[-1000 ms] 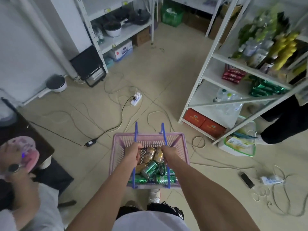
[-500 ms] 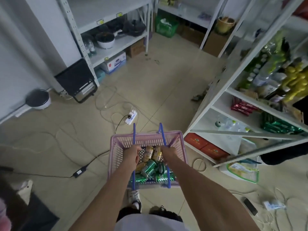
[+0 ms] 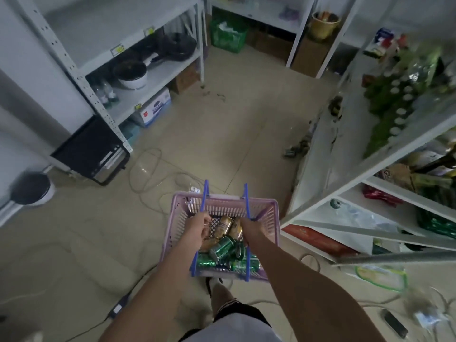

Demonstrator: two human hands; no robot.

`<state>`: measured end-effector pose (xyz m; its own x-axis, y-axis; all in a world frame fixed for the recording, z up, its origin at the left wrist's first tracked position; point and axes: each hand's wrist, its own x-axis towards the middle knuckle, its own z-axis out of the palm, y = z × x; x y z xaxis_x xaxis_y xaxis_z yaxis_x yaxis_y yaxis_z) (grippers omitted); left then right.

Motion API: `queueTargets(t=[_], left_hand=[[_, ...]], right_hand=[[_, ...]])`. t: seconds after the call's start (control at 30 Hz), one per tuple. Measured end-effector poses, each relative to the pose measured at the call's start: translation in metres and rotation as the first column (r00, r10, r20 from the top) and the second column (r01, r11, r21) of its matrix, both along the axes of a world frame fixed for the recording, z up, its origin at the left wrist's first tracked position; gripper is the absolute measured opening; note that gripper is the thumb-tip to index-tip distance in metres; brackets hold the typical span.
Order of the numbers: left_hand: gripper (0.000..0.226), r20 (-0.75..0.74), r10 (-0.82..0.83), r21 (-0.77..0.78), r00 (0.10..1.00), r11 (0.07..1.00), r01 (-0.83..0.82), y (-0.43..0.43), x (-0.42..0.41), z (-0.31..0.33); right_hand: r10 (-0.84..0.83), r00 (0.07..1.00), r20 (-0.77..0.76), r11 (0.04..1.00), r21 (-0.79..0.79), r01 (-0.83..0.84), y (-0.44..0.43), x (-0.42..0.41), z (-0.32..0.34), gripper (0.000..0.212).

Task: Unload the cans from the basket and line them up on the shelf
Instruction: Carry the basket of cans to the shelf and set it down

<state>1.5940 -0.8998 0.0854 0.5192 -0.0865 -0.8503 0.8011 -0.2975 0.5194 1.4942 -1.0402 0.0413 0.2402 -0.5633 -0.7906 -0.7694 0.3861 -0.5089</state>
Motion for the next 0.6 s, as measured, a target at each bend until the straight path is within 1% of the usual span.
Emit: queueTargets(t=[0.1, 0.2, 0.27, 0.33, 0.5, 0.6], left_hand=[[0.016, -0.007, 0.013, 0.015, 1.0, 1.0, -0.013, -0.038, 0.047, -0.003], [0.009, -0.014, -0.021, 0.03, 1.0, 0.999, 0.022, -0.069, 0.084, 0.0], [0.006, -0.018, -0.048, 0.01, 0.999, 0.999, 0.048, -0.09, 0.112, 0.005], [0.007, -0.019, -0.065, 0.007, 0.998, 0.998, 0.066, -0.113, 0.144, 0.008], [0.012, -0.011, -0.148, 0.0, 0.989, 0.989, 0.148, -0.176, 0.217, 0.005], [0.006, -0.028, -0.187, -0.009, 0.982, 0.982, 0.187, -0.223, 0.26, -0.002]], right_hand=[[0.004, 1.0, -0.016, 1.0, 0.027, -0.004, -0.036, 0.047, -0.002, 0.038], [-0.007, 1.0, 0.023, 1.0, 0.014, 0.007, -0.066, 0.081, 0.006, 0.031], [-0.021, 1.0, 0.008, 1.0, -0.006, 0.021, -0.086, 0.107, 0.008, 0.038], [-0.05, 0.999, 0.01, 0.999, -0.01, 0.051, -0.107, 0.135, 0.007, 0.053], [-0.093, 0.996, -0.013, 0.995, -0.025, 0.092, -0.169, 0.197, 0.015, 0.053], [-0.138, 0.99, -0.039, 0.99, -0.036, 0.137, -0.21, 0.233, 0.011, 0.064]])
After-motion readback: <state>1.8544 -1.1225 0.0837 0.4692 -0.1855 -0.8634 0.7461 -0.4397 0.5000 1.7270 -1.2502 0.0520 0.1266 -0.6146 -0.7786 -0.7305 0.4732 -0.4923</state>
